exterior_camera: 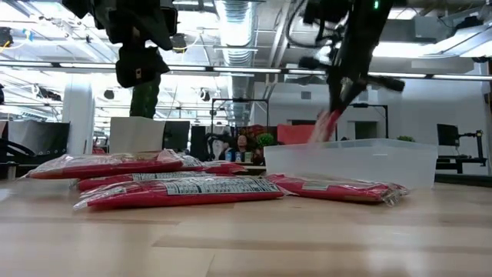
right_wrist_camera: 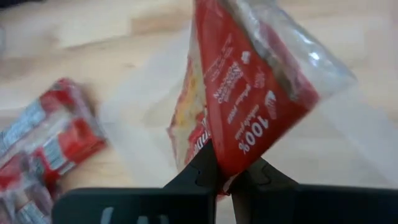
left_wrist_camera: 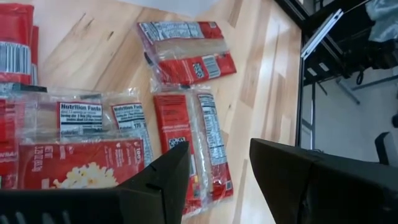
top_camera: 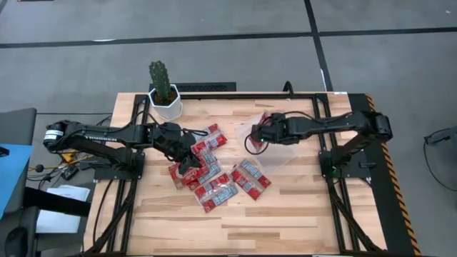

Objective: Sort popcorn bags into baskets
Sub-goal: Put the red popcorn bag into the transparent bin

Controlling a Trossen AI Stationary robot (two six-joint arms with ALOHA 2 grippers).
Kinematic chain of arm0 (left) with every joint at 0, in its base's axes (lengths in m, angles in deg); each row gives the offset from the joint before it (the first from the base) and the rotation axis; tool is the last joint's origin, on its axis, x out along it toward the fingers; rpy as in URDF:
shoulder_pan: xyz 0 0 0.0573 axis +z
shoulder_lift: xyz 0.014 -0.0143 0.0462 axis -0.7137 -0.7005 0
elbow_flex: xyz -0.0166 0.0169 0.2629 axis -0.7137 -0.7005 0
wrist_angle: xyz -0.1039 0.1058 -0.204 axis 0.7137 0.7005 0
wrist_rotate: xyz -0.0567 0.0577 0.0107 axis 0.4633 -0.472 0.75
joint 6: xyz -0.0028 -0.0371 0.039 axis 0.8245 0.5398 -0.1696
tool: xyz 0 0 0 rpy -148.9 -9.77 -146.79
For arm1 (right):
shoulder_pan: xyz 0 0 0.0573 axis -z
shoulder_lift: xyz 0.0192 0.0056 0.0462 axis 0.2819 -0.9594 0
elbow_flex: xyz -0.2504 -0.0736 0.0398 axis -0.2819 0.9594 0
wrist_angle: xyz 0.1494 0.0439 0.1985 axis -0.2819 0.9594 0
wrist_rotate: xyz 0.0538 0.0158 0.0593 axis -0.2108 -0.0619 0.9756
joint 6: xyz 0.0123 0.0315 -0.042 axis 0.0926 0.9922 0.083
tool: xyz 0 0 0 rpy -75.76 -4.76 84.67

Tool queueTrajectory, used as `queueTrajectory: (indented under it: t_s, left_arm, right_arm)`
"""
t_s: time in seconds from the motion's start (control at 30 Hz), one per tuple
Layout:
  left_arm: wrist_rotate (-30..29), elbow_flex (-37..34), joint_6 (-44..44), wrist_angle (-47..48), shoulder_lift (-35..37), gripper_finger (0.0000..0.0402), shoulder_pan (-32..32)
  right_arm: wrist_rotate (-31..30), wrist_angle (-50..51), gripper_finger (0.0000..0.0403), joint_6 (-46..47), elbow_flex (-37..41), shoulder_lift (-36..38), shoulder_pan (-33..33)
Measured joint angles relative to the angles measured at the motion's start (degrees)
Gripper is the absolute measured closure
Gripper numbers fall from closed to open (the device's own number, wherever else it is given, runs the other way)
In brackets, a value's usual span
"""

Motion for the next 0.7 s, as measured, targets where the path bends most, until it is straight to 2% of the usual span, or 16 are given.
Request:
queueTrajectory:
  t_s: [0.23,0.43,0.57,0.7]
  left_arm:
    - [-0.49,0.0,0.04,0.15,0.0,0.0244,0.02]
    - [-0.7,0.0,0.11,0.04,0.0,0.0244,0.02]
    - [-1.25,0.0,0.22,0.0,0.0,0.0244,0.02]
    - [-1.31,0.0,0.12,-0.02,0.0,0.0244,0.02]
  right_arm:
    - [1.97,-11.63,0.0367,0.74,8.16,0.75,1.97]
    - [3.39,-16.58,0.035,0.6,11.45,0.56,4.38]
    - [4.16,-16.77,0.0332,-0.61,11.47,0.55,5.78]
    - [6.37,-16.96,0.0298,-2.88,11.47,0.53,7.33]
